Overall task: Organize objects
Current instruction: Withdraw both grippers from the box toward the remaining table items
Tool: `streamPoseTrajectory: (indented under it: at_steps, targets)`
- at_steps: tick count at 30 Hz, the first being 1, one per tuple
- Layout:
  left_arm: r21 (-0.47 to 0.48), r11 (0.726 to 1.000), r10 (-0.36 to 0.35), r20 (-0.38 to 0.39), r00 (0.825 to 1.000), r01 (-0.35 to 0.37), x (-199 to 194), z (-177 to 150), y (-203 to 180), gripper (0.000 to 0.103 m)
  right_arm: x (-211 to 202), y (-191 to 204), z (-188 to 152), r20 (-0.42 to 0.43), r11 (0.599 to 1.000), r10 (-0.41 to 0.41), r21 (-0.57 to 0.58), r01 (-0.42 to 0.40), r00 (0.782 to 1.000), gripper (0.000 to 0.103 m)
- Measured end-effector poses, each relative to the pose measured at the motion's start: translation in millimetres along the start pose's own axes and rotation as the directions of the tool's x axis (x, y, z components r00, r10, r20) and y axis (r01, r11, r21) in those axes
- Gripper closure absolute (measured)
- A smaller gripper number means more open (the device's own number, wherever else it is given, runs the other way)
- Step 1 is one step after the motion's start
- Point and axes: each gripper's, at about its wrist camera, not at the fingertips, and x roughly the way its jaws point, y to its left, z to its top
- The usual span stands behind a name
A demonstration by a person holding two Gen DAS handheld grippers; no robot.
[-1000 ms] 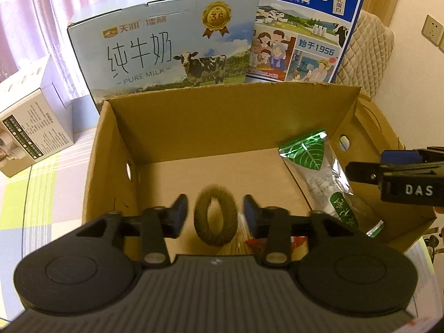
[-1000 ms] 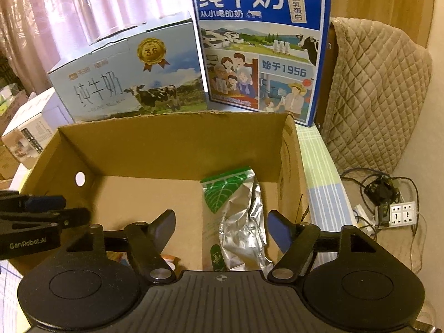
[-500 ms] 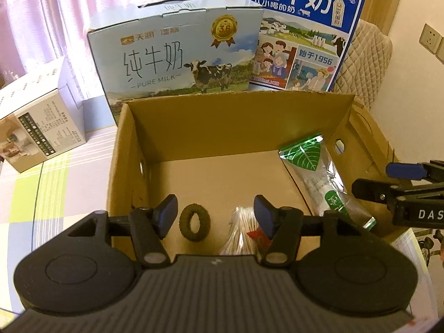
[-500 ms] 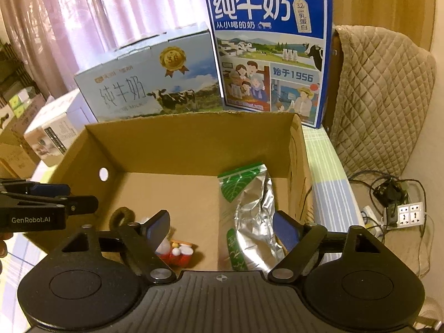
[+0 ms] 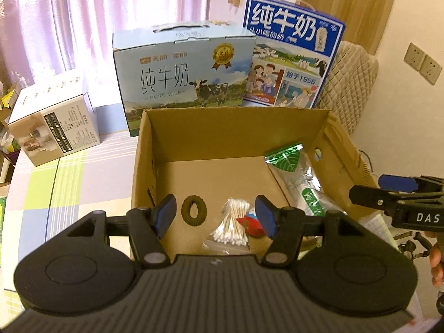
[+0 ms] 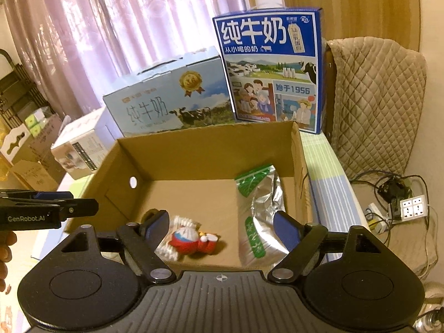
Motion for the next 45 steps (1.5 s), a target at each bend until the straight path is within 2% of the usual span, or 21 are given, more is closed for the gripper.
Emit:
streamPoseTrajectory:
  at_steps: [9, 17, 22, 30, 45]
  targets:
    - [-0.029, 1.0, 0.003, 0.036, 0.999, -0.002, -46.2, -28.3, 13.1, 0.042, -32.8, 6.6, -30.6, -0.003, 0.999, 0.018, 0.033, -0.018, 1.0, 0.023]
    - [-0.054, 0.999, 0.008, -0.01, 1.0, -0.009, -64.5, -72.6, 31.2, 0.042, -45.3, 18.1, -68.0, -0.051, 0.998, 0.025, 0.055, -0.023, 0.998, 0.023]
    - [-0.064, 0.998, 0.024, -0.079, 0.997, -0.029, -62.7, -109.7, 44.3, 0.042, -47.9, 21.7, -94.2, -0.097, 0.997, 0.018, 0.071, -0.011, 0.995, 0.023]
    - [-0.091, 0.995, 0.029, -0.191, 0.981, -0.048, -52.6, -159.9, 56.5, 0.043, -46.0, 18.8, -128.9, -0.17, 0.994, 0.0, 0.108, 0.018, 0.985, 0.023]
    - [-0.066, 0.998, -0.003, -0.244, 0.97, -0.013, -36.9, -182.6, 36.4, 0.043, -41.7, 19.7, -159.5, -0.239, 0.988, 0.01, 0.15, 0.026, 0.971, 0.023]
